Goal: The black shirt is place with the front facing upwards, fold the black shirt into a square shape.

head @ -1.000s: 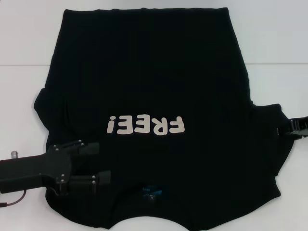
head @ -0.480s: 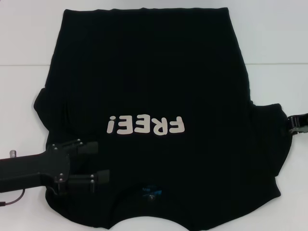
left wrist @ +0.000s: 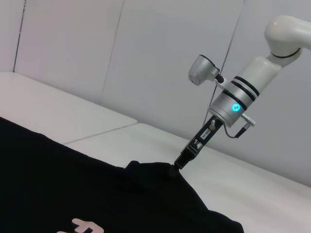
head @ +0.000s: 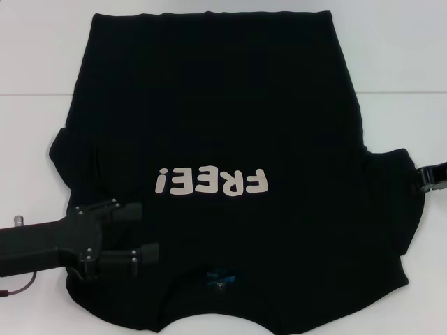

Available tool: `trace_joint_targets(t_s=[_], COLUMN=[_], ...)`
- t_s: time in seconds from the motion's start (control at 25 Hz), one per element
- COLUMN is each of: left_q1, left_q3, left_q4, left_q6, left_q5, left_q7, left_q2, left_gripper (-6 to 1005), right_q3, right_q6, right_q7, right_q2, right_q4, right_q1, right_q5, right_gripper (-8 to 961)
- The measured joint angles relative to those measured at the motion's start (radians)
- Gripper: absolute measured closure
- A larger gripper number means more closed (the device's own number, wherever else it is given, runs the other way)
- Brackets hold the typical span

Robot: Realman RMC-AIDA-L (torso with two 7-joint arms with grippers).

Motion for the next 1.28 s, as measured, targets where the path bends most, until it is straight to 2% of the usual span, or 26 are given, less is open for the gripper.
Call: trace_joint_targets(t_s=[0.24, 0.48, 0.68, 0.8, 1.04, 1.28], left_q1=[0.000, -0.002, -0.002, -0.006, -0.014, -0.017], left_q3=[-0.001, -0.001, -0.001, -0.001, 0.000, 0.000], left_q4=[-0.002, 0.000, 0.002, 0.002, 0.002, 0.000], left_q6=[-0.001, -0.001, -0.004, -0.006, -0.006, -0.009], left_q5=[-0.001, -0.001, -0.001, 0.000, 0.001, 0.000], left_q7=[-0.001, -0.010, -0.019, -0.020, -0.022, -0.023], left_q2=[0.001, 0.001, 0.003, 0.003, 0.003, 0.001], left_gripper=[78, 77, 77, 78, 79, 78], right_q3=[0.021, 0.086, 0.108, 0.100, 0.057, 0.005], right_q6=[-0.026, -0.080, -0.089, -0.093, -0.085, -0.040], right_q7=[-0.020, -0.065, -0.128, -0.159, -0.206, -0.237], right_q2=[-0.011, -0.034, -0.038, -0.029, 0.005, 0.054], right_q4=[-0.047, -0.125, -0.148, -0.134, -0.086, -0.076], right_q1=[-0.017, -0.060, -0.077, -0.065, -0.015, 0.014], right_q5=[0.051, 0.171, 0.284, 0.315, 0.318, 0.318], right_gripper=[917, 917, 917, 916, 916, 916])
